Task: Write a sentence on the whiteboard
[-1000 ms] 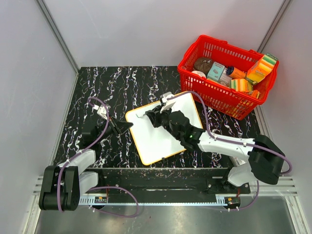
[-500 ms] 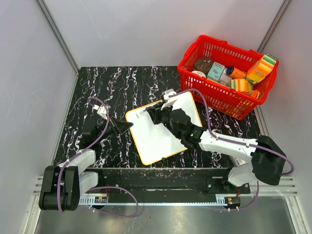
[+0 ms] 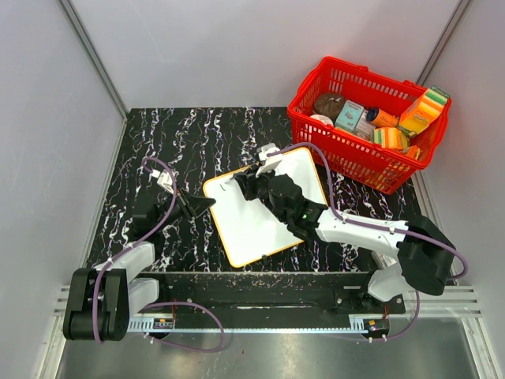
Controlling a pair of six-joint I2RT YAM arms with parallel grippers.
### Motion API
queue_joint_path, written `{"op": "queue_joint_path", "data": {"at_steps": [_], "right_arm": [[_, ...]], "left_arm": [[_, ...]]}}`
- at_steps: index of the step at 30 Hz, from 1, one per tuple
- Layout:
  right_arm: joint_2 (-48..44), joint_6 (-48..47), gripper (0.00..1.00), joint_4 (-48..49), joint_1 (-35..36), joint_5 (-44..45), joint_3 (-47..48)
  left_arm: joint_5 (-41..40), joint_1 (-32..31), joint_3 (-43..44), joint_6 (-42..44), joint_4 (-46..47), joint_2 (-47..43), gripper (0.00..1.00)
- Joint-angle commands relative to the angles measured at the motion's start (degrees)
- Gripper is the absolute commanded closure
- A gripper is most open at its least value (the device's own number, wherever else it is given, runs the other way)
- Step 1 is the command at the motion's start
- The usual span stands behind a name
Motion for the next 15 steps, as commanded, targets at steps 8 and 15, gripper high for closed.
{"op": "queue_joint_path", "data": {"at_steps": [8, 15], "right_arm": [[1.03, -0.04, 1.00, 0.42, 0.16, 3.07, 1.42], [0.32, 0.49, 1.00, -0.46, 0.17, 2.19, 0.10]], "left_arm": [[1.06, -0.26, -1.03, 3.62, 2.47, 0.58, 1.00], [1.06, -0.26, -1.03, 3.53, 2.47, 0.58, 1.00]]}}
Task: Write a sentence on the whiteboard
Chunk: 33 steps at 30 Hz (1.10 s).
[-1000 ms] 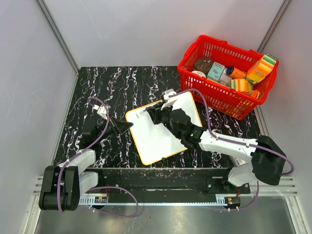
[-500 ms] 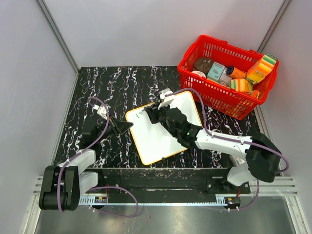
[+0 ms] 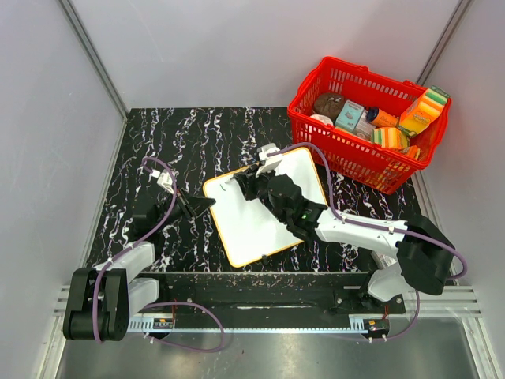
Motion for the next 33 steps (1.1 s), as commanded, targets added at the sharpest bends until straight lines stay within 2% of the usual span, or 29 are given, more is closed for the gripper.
{"op": "queue_joint_path", "data": {"at_steps": [1, 33], "right_arm": [[-0.11, 0.40, 1.00, -0.48, 0.16, 1.14, -0.16], [-1.96, 3.83, 1.00, -2.59, 0.25, -1.68, -4.03]], "left_arm": [[1.16, -0.26, -0.92, 3.53, 2.64, 0.47, 1.00], [1.16, -0.26, -1.00, 3.53, 2.82, 0.82, 1.00]]}}
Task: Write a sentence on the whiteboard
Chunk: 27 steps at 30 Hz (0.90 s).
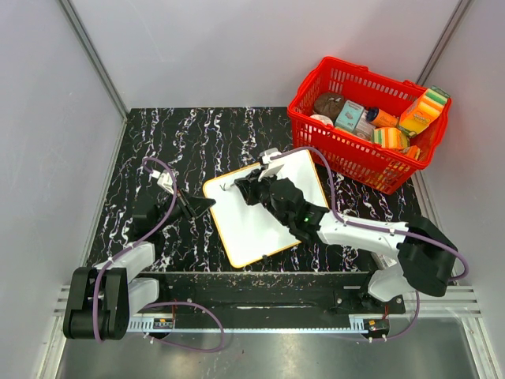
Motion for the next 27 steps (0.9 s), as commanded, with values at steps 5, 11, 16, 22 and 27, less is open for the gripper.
{"op": "queue_joint_path", "data": {"at_steps": [5, 11, 16, 22, 27], "right_arm": [[-1.63, 0.09, 1.00, -2.75, 0.16, 0.20, -1.78], [-2.51, 0.62, 1.00, -3.10, 0.17, 0.12, -2.84], [-3.30, 1.15, 1.00, -3.01, 0.25, -0.67, -3.98], [-3.92, 1.41, 1.00, -2.92, 0.16, -0.85, -4.51], [-6.02, 1.76, 1.00, -2.92, 0.16, -2.87, -3.28]], "left_arm": [[1.34, -0.26, -0.74, 3.55, 2.73, 0.34, 1.00], [1.25, -0.26, -0.74, 3.55, 2.82, 0.34, 1.00], [1.25, -0.26, -0.65, 3.73, 2.73, 0.34, 1.00], [1.25, -0.26, -0.48, 3.73, 2.64, 0.52, 1.00], [1.25, -0.26, -0.48, 3.73, 2.56, 0.69, 1.00]]}}
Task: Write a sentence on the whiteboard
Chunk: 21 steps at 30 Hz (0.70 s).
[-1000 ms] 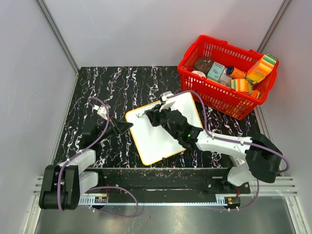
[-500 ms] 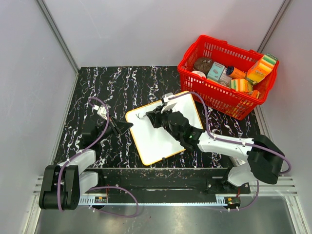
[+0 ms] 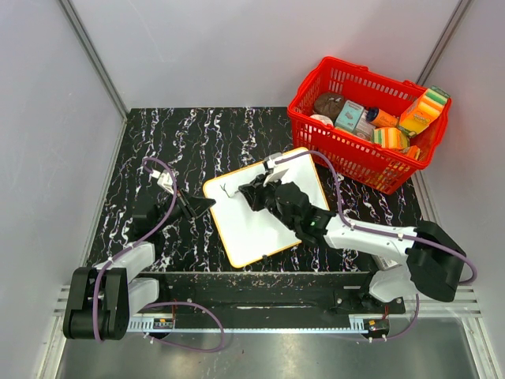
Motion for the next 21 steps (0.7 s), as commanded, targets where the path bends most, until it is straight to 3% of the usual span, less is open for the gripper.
{"op": "queue_joint_path", "data": {"at_steps": [1, 8, 21], "right_arm": [[-3.12, -0.27, 1.00, -1.68, 0.16, -1.15, 0.55], [-5.23, -2.38, 1.00, -2.20, 0.16, 2.01, 2.04], [-0.23, -4.49, 1.00, -2.56, 0.08, 4.66, 6.35]], "left_arm": [[1.16, -0.26, -0.48, 3.64, 2.53, 0.69, 1.00], [1.08, -0.26, -0.48, 3.73, 2.53, 0.69, 1.00], [1.17, -0.17, -0.39, 3.73, 2.53, 0.78, 1.00]]}}
